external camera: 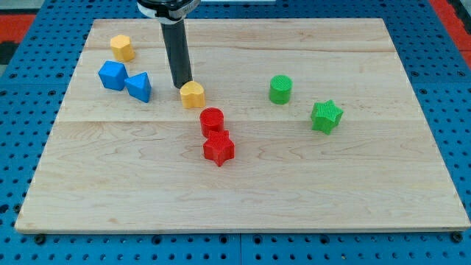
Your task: Move the yellow heart top of the red circle
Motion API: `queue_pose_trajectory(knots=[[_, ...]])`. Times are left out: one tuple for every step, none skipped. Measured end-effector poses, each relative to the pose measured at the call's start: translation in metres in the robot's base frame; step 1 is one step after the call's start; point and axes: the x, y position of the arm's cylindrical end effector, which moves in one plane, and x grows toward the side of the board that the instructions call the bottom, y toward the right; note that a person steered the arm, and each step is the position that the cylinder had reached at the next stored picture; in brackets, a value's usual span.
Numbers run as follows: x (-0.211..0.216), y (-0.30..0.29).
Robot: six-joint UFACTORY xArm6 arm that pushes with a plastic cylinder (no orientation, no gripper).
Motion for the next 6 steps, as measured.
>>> queue_pose_trajectory(knots=[[0.009,0.021],[0.003,0.025],[-0.021,-0.01],[0.033,-0.05],[0.057,-0.055],[0.057,-0.013]])
